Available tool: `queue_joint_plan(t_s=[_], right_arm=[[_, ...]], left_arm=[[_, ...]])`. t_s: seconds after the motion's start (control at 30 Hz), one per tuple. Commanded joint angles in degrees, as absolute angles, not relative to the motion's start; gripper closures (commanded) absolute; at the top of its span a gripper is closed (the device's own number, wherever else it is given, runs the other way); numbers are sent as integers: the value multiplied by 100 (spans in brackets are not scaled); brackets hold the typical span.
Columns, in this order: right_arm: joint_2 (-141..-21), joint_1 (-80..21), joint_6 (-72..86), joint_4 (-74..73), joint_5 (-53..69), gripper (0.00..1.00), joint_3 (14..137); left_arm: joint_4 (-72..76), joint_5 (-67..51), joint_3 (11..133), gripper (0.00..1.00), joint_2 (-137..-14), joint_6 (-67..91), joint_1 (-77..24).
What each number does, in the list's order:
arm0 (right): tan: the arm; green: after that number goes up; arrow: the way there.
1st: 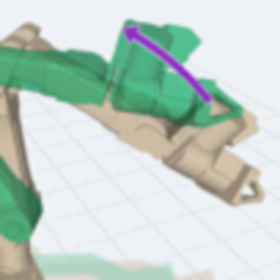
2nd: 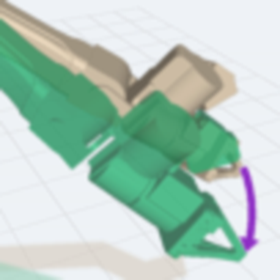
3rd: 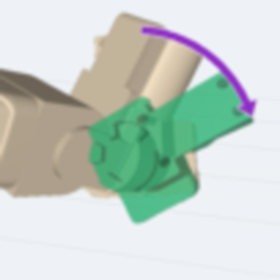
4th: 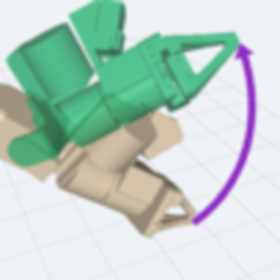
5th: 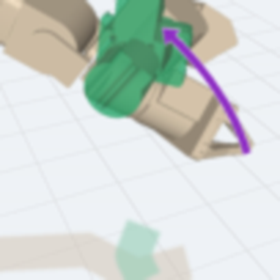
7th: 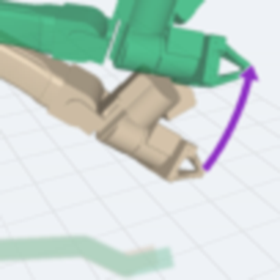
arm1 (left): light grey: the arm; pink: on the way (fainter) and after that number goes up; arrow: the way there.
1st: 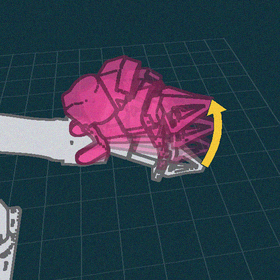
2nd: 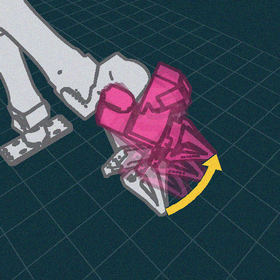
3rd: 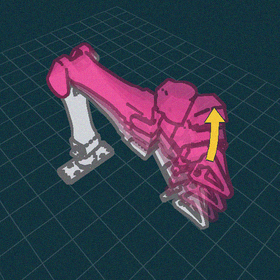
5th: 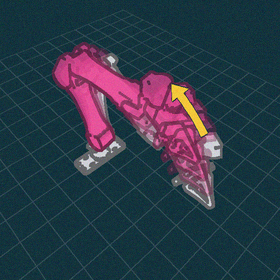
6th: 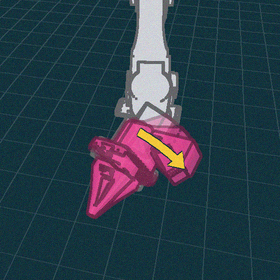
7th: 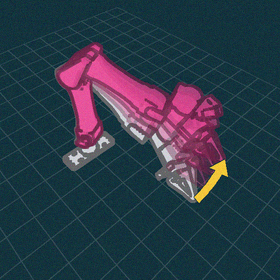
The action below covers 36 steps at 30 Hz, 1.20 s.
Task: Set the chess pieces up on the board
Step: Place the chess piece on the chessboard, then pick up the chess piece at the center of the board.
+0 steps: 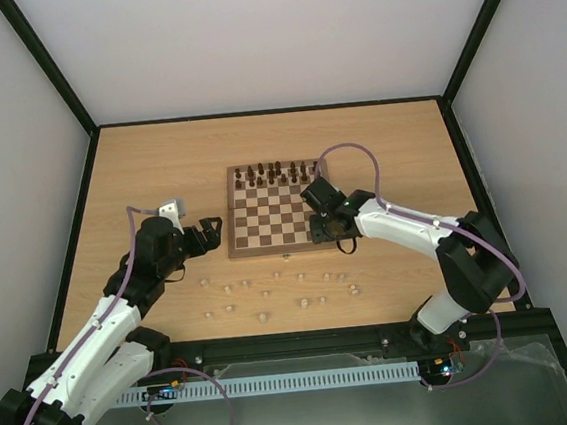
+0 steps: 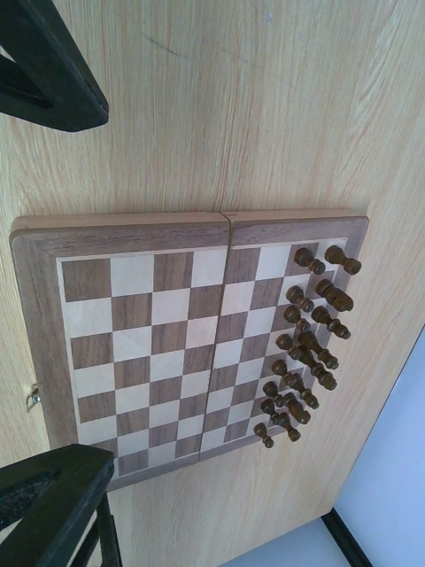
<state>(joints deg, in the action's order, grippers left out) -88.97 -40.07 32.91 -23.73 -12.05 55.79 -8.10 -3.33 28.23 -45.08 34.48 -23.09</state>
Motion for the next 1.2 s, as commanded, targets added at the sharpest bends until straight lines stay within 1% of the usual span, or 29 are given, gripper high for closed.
queue_joint_plan(t_s=[0.0,0.03,0.1,0.13,0.27,0.4,0.53,0.6,0.8,0.93,1.03,1.17], right_arm=[[-8362,-3981,3230,-2712,-1275,43,5695],[-8233,-3980,3220,-2755,-1268,34,5748],[-7852,-3980,3204,-2806,-1249,3,5843],[-7688,-3979,3206,-2816,-1234,1,5878],[-7144,-3978,3282,-2955,-1200,1,5962],[-6721,-3978,3441,-3011,-741,2,5854],[-6486,-3981,3503,-2984,-531,1,5715],[-6442,-3975,3480,-2933,-447,1,5635],[-6352,-3968,3293,-2806,-722,1,5533],[-6305,-3970,3372,-2616,-903,1,5637],[-6514,-3973,3448,-2678,-1136,1,5987],[-7077,-3970,3325,-2940,-1138,1,6596]], left_arm=[[-932,-323,3070,0,-4496,3442,-2320],[-1005,-267,3144,0,-4511,3448,-2320],[-1140,-179,3332,1,-4562,3498,-2293],[-1142,-240,3372,1,-4600,3534,-2263],[-1268,-673,3645,0,-4803,3585,-2033],[-1177,-1070,3734,0,-4894,3767,-1954],[-1096,-1390,3807,0,-5103,3879,-1968],[-1153,-1298,3916,1,-5125,3798,-1985],[-1201,-1072,4117,0,-4922,3416,-2013],[-1334,-588,4255,0,-4928,3400,-1986],[-1486,-494,4664,1,-5289,3271,-1933],[-2035,-498,5520,1,-6181,3008,-1895]])
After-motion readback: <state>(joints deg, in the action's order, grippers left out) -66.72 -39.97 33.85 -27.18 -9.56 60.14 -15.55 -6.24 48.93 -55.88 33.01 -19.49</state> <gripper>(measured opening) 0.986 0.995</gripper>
